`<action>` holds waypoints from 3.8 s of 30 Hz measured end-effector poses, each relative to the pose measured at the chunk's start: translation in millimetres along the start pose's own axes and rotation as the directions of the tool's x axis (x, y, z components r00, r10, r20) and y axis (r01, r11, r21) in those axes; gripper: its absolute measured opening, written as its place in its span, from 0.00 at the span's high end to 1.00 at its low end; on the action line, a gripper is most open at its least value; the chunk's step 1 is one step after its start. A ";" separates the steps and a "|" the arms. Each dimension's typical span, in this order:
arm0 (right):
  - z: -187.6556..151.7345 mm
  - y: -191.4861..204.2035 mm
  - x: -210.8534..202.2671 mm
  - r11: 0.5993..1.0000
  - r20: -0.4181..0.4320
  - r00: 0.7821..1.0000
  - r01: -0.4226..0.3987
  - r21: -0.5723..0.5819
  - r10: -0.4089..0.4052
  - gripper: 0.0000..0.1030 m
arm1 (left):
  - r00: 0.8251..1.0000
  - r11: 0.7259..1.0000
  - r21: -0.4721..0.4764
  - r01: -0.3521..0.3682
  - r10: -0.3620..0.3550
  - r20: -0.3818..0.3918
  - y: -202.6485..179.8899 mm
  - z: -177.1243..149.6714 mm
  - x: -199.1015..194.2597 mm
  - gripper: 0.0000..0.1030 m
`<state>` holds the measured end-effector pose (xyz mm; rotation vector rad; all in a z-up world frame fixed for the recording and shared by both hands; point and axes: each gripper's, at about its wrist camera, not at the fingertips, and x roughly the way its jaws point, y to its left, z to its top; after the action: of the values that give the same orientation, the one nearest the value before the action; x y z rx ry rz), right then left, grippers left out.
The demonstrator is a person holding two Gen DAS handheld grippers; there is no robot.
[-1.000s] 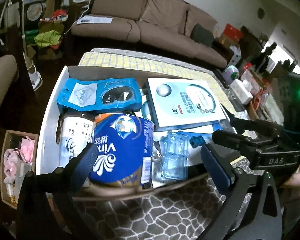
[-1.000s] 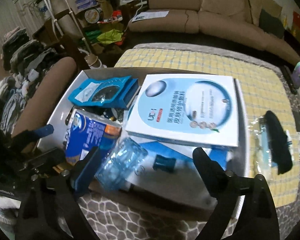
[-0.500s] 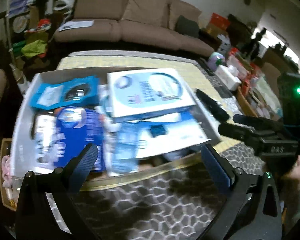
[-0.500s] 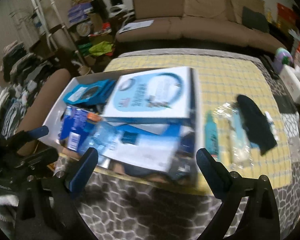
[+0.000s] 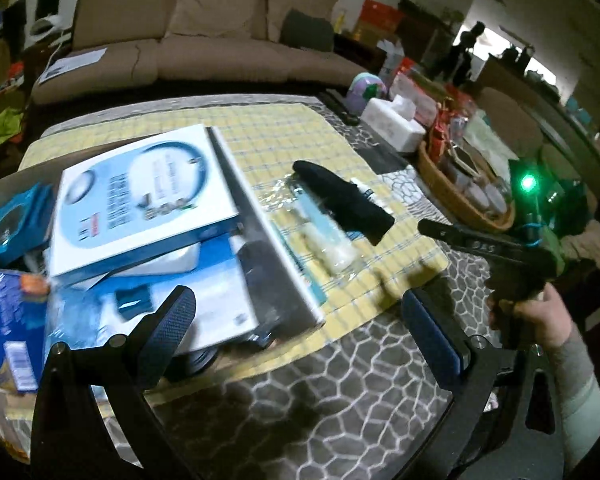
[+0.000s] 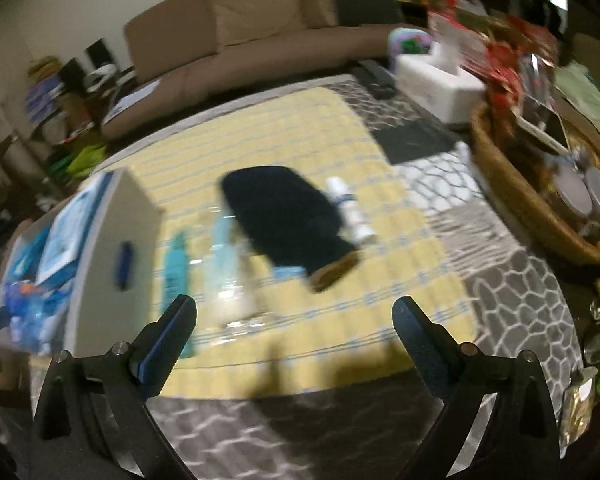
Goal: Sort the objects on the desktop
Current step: 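Reach the right gripper to the black flower-printed mitt and grasp it, then lift the black mitt off the cloth with the right gripper, then grasp the mitt's lower end with the left gripper while the right gripper holds it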
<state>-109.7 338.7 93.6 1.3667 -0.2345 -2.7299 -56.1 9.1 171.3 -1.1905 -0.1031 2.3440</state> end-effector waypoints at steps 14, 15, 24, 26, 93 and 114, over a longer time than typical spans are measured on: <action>1.5 21.4 79.3 0.954 0.029 0.995 0.099 -0.281 -0.095 0.06 | 0.999 1.000 0.022 0.003 -0.002 -0.044 -17.3 4.4 45.0 0.00; 1.9 24.3 84.5 0.949 0.025 0.994 0.107 -0.298 -0.105 0.10 | 0.999 1.000 0.014 0.005 -0.004 -0.047 -15.5 3.7 46.6 0.00; 7.0 18.6 100.1 0.949 0.018 0.988 0.151 -0.276 -0.152 0.48 | 0.999 1.000 0.012 0.003 -0.002 -0.055 -14.7 -0.1 51.3 0.00; 12.1 3.5 94.7 0.980 -0.002 0.998 0.061 -0.188 -0.063 0.54 | 0.999 1.000 0.007 0.006 -0.006 -0.053 -14.3 -1.2 49.8 0.00; -42.3 -106.9 44.7 0.760 -0.132 0.827 -0.422 0.494 0.546 0.33 | 0.943 0.966 -0.049 0.255 -0.260 -0.210 -120.2 -41.3 160.3 0.00; -9.1 -149.1 62.2 0.777 -0.039 0.897 -0.359 0.516 0.440 0.33 | 0.971 0.988 0.031 0.149 -0.140 -0.196 -136.2 -41.1 199.2 0.28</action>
<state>-140.1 476.0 13.6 1.4137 -1.1479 -2.2621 -66.9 214.5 38.5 -1.3348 -0.0664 2.0835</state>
